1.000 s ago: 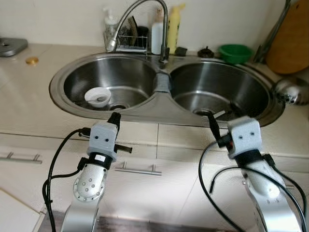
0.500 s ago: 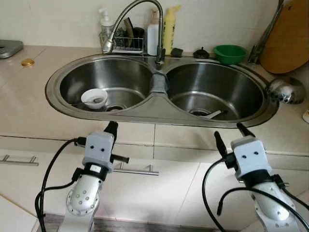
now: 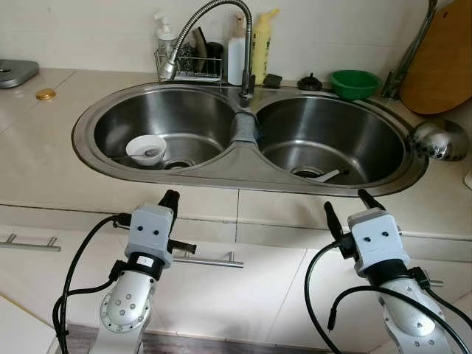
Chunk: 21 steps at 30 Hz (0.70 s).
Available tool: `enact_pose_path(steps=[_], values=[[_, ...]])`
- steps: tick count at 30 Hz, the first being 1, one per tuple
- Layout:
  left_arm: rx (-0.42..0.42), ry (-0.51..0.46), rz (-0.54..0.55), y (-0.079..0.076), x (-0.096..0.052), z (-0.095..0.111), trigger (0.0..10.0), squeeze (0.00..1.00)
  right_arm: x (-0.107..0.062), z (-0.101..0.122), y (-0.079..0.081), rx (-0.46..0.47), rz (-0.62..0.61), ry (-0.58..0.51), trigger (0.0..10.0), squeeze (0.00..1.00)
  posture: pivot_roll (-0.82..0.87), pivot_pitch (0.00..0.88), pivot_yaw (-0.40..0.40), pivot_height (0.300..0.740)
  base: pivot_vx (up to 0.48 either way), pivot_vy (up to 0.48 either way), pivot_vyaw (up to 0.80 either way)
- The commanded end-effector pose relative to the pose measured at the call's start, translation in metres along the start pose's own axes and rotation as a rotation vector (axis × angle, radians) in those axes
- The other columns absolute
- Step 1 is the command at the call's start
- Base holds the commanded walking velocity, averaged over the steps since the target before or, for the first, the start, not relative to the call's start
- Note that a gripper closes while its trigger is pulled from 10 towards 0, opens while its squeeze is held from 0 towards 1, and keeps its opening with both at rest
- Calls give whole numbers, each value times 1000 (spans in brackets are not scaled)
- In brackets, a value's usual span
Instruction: Kitchen organization
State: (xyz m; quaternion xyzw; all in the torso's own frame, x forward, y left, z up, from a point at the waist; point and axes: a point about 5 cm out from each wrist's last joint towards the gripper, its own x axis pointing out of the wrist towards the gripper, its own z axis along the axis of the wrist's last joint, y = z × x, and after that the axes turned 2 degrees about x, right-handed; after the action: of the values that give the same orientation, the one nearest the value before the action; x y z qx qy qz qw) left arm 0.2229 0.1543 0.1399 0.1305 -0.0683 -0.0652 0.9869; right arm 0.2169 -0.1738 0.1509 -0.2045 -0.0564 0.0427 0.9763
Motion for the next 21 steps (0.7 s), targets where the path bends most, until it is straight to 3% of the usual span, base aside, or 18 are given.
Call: enact_pose_path(steps=[1, 9, 21], values=[[-7, 12, 1, 0, 2, -1, 10000, 0, 2, -2, -5, -10, -29, 11, 10000, 0, 74, 0, -41, 740, 0, 0, 0], [-8, 3, -7, -1, 4, 0, 10000, 0, 3, -2, -4, -6, -35, 11, 10000, 0, 75, 0, -40, 740, 0, 177, 0], [-7, -8, -20, -3, 6, 1, 10000, 0, 4, -3, -4, 0, -41, 12, 10000, 0, 74, 0, -38, 740, 0, 480, 0]])
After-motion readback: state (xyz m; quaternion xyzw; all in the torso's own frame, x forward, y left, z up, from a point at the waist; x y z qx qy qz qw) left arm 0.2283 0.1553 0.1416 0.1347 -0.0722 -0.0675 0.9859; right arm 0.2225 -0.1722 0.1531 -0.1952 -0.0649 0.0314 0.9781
